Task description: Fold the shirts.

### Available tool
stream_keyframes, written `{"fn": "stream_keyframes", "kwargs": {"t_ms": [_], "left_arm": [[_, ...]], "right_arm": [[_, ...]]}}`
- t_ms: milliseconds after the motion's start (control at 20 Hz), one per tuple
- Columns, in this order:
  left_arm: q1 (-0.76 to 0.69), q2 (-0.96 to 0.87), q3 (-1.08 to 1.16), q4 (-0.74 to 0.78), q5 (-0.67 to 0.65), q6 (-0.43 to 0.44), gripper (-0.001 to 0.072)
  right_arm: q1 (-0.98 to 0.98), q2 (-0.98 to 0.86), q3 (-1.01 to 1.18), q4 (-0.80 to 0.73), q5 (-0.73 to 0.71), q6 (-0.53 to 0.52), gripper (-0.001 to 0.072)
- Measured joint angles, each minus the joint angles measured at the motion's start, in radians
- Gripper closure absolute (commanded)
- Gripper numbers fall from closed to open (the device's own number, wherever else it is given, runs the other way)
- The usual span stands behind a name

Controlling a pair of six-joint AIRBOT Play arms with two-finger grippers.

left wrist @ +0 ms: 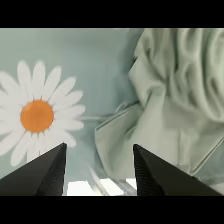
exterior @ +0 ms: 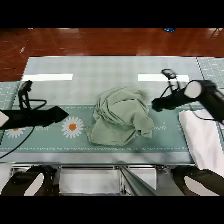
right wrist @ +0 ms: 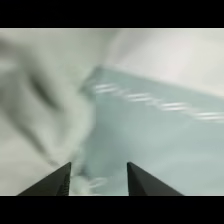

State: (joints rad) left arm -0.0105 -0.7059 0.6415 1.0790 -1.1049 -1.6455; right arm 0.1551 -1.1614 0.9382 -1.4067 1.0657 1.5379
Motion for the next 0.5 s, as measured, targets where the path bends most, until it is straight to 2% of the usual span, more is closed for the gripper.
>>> {"fn": "stream_keyframes", "kwargs": {"t_ms": [100, 200, 350, 500], "left_arm": [[0.057, -0.006, 0.041, -0.004, -0.040, 0.026, 0.0199], [0.090, -0.007, 0.027, -0.012, -0.127, 0.042, 0.0199], [0.101, -0.019, -0.103, -0.071, -0.185, 0.056, 0.0199], [0.093, -0.054, -0.254, -0.245, -0.159, 0.104, 0.0199]], "right_arm": [[-0.156, 0.058, 0.027, -0.076, 0.011, 0.016, 0.0306], [-0.343, 0.118, -0.009, -0.076, 0.007, 0.027, 0.0306], [-0.572, 0.181, -0.152, 0.139, -0.021, -0.042, 0.0306], [-0.673, 0.206, -0.280, 0.421, -0.048, -0.160, 0.0306]]}}
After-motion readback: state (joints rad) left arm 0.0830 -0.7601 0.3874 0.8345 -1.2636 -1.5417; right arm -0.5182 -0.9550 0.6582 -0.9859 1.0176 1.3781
